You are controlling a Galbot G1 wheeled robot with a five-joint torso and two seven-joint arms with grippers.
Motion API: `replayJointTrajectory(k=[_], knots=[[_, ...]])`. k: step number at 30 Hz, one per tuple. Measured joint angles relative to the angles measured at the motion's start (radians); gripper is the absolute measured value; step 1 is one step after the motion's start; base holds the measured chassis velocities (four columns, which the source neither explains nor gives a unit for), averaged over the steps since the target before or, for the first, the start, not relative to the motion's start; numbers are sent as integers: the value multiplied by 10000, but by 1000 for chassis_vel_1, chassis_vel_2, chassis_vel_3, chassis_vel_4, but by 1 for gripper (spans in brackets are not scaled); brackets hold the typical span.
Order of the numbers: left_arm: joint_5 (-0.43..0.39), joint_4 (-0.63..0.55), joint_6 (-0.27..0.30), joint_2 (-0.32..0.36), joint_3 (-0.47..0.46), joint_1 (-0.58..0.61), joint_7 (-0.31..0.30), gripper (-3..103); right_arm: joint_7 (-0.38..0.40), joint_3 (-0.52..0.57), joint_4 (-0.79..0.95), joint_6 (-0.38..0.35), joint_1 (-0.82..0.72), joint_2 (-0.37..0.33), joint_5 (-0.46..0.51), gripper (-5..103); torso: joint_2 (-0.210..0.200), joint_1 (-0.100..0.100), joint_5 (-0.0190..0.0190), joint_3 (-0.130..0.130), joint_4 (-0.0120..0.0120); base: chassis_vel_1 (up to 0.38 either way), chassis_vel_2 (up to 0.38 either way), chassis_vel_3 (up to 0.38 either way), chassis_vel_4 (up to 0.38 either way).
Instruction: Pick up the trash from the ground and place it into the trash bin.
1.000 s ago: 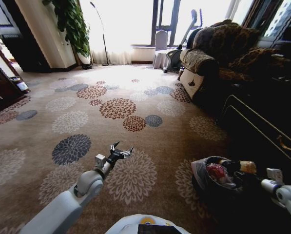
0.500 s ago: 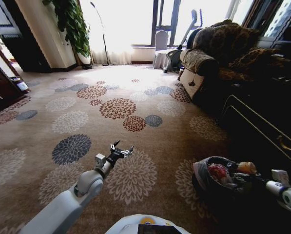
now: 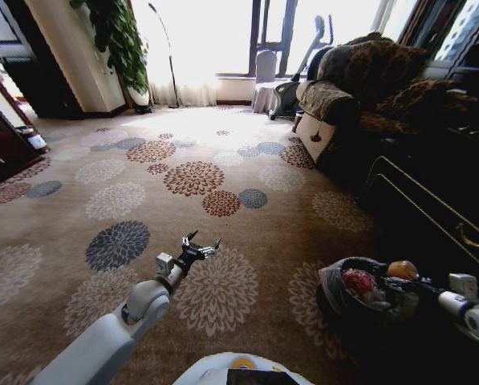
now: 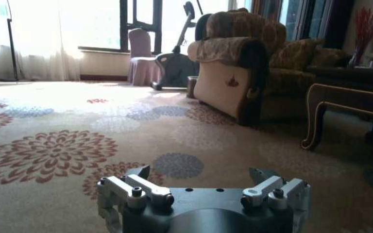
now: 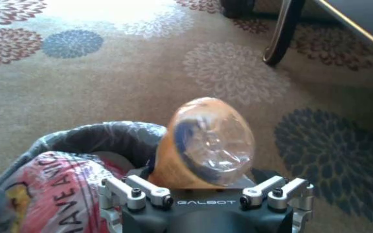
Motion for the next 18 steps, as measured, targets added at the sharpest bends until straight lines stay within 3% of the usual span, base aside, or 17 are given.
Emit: replayJointTrajectory(k=[5,18], knots=[[0,-13,-57,21,-46,30,58,100,130,16,-267,200,45,-56,-353,100,0,0,-3,0,0,0,0,0,0],[0,2,-68,-23,46,-45,96,100,-184,421,376,152,-627,-16,-179,100,0,0,-2,0,-3,0,0,0,0]])
